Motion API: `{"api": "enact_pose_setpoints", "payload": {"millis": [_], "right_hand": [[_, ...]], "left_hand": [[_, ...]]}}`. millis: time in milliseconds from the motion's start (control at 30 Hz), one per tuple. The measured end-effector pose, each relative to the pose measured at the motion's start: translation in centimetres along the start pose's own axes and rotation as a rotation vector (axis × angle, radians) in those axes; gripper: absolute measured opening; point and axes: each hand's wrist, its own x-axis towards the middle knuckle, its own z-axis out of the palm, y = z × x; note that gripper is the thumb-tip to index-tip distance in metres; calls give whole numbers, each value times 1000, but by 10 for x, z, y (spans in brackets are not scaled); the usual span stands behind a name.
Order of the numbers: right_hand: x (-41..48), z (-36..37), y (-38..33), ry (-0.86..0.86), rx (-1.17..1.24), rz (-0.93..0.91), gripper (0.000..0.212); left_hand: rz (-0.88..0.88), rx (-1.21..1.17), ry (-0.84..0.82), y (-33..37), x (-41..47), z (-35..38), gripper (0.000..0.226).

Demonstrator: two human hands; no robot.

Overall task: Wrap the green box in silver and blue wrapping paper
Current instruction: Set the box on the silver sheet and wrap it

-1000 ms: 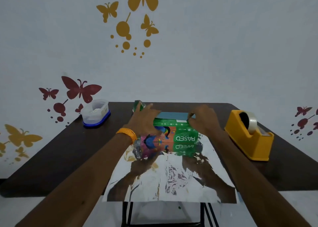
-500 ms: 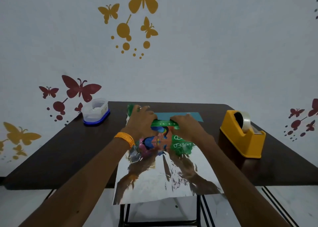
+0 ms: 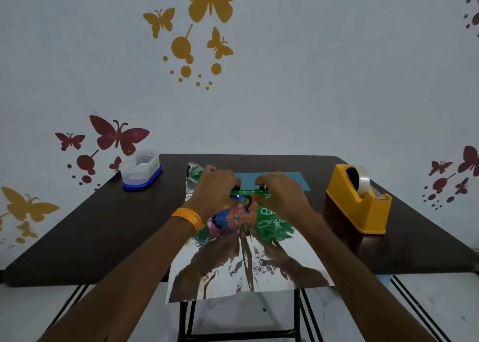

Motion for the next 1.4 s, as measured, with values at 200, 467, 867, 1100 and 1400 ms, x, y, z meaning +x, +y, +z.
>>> {"api": "enact_pose_setpoints", "payload": {"millis": [200,467,867,1100,1400], "right_hand": [[1,4,4,-51,-13,-42,37],[20,8,9,-65,-38,-5,40],[15,15,7,-32,-81,3,40],[5,14,2,31,-114,6,25],[-7,12,-4,95,-121,63,21]], "left_hand": [[0,26,34,-1,0,6,40],[-181,1,-121,-30,12,18,82],[-37,-22,-65,-17,10,12,69],[-49,-31,40,-2,3,21,32],[-86,-149,123,1,-5,26,38]]}}
